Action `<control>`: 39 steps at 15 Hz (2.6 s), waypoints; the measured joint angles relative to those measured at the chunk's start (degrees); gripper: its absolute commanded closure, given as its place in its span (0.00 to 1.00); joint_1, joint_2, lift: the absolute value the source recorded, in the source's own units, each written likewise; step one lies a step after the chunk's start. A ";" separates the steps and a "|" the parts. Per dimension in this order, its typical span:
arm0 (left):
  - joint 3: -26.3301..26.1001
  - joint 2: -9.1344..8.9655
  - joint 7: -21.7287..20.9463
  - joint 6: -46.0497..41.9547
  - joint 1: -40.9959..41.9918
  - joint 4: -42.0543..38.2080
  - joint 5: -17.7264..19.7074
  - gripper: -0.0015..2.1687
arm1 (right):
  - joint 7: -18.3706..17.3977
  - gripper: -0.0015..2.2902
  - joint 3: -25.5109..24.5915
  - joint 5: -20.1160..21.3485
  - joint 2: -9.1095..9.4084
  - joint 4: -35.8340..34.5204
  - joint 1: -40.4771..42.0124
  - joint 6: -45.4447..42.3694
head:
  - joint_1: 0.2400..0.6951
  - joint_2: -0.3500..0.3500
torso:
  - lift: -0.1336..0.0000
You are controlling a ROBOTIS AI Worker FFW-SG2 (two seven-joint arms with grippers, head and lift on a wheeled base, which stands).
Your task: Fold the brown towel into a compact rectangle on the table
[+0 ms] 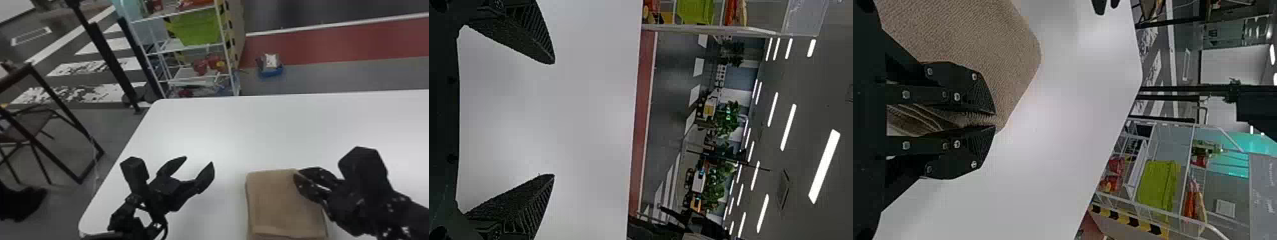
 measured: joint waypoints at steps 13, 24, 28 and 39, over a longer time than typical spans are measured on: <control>0.23 0.00 -0.36 -2.24 0.07 0.31 1.01 0.03 | -5.28 0.07 -4.55 -1.95 -0.21 -2.54 2.70 0.02 | 1.00 0.96 | 0.00; -5.20 0.00 8.87 -25.97 6.03 4.51 1.89 0.03 | -26.38 0.07 -10.60 -18.24 0.00 7.44 9.21 -32.76 | 1.00 0.85 | 0.00; -4.33 0.00 9.91 -23.80 6.96 4.52 1.24 0.03 | -23.49 0.07 -16.55 -19.93 0.00 7.73 13.14 -43.30 | 1.00 0.81 | 0.00; 0.49 0.00 14.34 -21.70 6.49 5.33 0.53 0.03 | -23.37 0.07 -19.87 -22.62 0.00 7.08 14.16 -41.77 | 1.00 0.86 | 0.00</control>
